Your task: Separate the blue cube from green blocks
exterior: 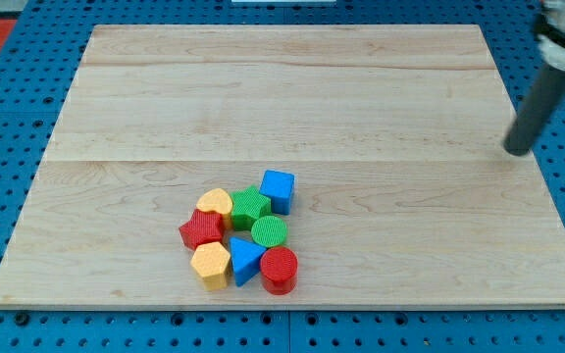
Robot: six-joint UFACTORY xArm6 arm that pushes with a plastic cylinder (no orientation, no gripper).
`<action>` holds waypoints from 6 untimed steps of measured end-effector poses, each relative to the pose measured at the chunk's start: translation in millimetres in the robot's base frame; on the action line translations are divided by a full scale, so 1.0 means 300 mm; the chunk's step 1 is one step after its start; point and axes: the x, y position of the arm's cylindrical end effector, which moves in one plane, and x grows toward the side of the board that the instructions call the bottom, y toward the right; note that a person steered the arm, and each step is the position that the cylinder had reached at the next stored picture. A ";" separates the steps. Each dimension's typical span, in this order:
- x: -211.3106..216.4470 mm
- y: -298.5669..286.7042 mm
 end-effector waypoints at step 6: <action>0.199 -1.110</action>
